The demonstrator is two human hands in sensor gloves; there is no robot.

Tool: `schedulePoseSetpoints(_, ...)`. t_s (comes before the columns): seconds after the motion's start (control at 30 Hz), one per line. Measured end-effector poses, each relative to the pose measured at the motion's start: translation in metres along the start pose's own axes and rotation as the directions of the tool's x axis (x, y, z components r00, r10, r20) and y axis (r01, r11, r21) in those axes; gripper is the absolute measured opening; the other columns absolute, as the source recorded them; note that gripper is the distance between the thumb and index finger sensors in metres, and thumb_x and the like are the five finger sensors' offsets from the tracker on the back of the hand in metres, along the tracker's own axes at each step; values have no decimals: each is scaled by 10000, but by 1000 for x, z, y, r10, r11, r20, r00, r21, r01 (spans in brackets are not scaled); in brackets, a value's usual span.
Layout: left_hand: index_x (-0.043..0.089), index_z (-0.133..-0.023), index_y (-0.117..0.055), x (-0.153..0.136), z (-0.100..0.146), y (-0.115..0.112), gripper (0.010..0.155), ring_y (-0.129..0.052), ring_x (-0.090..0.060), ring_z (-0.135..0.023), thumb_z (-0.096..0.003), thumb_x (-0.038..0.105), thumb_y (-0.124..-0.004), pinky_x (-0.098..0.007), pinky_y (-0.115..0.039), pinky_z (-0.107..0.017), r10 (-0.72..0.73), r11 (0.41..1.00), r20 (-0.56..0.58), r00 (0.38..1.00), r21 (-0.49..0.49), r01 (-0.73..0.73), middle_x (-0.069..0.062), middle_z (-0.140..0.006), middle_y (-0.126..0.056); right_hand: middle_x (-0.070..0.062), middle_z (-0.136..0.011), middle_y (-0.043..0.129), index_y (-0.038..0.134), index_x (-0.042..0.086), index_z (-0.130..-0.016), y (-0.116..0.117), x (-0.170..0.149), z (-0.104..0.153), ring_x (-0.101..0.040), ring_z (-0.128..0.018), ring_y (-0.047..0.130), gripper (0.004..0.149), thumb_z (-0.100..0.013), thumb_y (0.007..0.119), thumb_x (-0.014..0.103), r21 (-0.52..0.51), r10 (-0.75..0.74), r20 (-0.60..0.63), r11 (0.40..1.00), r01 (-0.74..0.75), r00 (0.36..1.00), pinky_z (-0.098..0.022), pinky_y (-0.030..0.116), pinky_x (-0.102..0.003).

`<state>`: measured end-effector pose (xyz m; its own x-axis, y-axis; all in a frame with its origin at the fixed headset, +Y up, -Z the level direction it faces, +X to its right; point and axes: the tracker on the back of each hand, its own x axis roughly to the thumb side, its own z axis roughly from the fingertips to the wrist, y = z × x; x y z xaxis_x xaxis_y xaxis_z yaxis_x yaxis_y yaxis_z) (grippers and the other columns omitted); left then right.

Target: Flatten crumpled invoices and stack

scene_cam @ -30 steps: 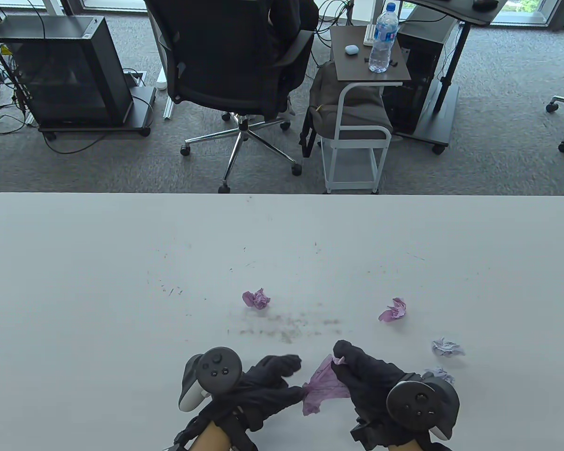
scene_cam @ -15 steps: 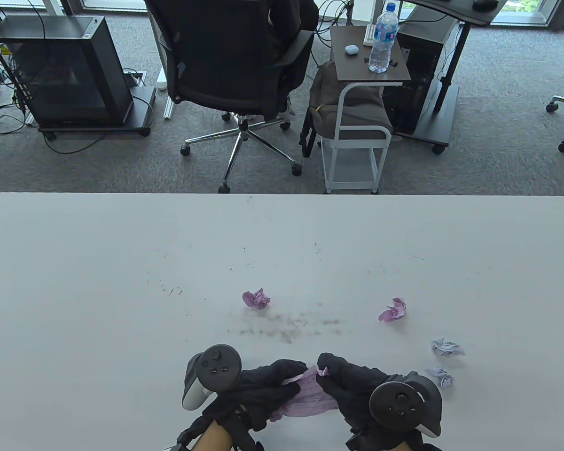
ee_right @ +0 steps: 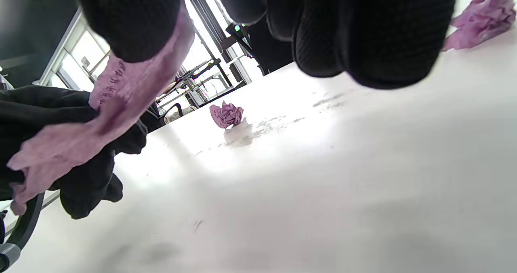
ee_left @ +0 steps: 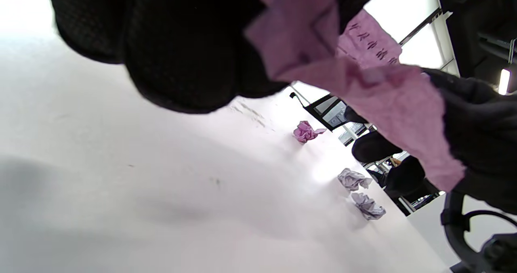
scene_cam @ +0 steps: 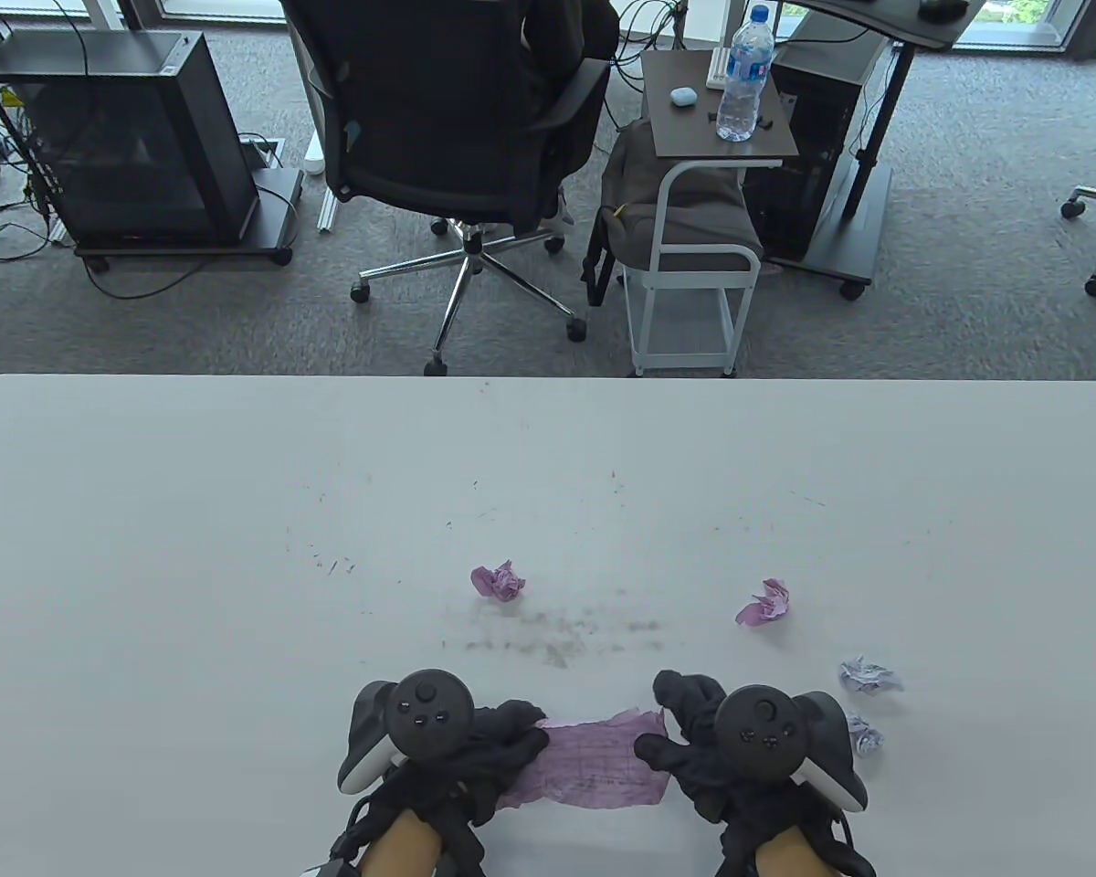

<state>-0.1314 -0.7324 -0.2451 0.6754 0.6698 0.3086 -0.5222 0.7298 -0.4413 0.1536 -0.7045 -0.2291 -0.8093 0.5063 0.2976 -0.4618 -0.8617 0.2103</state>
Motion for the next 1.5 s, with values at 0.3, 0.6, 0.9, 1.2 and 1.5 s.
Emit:
schedulePoseSetpoints(0.3,-11,-865,-849,23,-5,-14,471,-1040,-317,-386,-587,352,-736,-597,-793,-493,-76,992,66,995,-100,83,-96,-568,-971,-284,-1102,416,428,181,-1070,12,69,7,-502,-893,574,791,-470,790,546,-69,402,272,915,-398,875,-560,721,-576)
schedulePoseSetpoints(0.6,34,-950,-783,21,-4,-14,621,-1022,-304,-470,-490,444,-857,-616,-763,-540,3,986,111,994,-164,15,-71,-648,-937,-90,-637,975,746,143,-883,25,63,-3,-219,-416,993,406,-510,789,295,-71,261,273,965,-251,926,-364,886,-437)
schedulePoseSetpoints(0.9,77,-950,-824,-2,-5,-7,459,-989,-318,-571,-547,294,-855,-640,-729,-573,222,973,25,975,-72,-219,-107,-760,-887,33,-382,958,798,124,-829,6,25,-2,-108,-179,927,406,-521,766,386,-101,61,128,994,-49,990,-199,881,-345)
schedulePoseSetpoints(1.2,130,-1000,-636,-8,-2,-13,469,-823,-494,-850,-627,415,-634,-642,-713,-592,576,817,94,812,-23,-577,-294,-1075,-541,61,-311,946,842,136,-759,7,31,1,-91,-120,909,414,-524,725,457,-242,93,114,968,-63,989,-152,877,-330)
schedulePoseSetpoints(1.5,57,-1058,-576,0,-7,-12,621,-1007,-200,-473,-538,225,-871,-500,-847,-490,491,869,81,868,-125,-479,-116,-846,-844,64,-310,944,846,135,-754,3,27,3,-89,-121,910,407,-525,738,454,-272,73,105,961,-42,992,-155,878,-329)
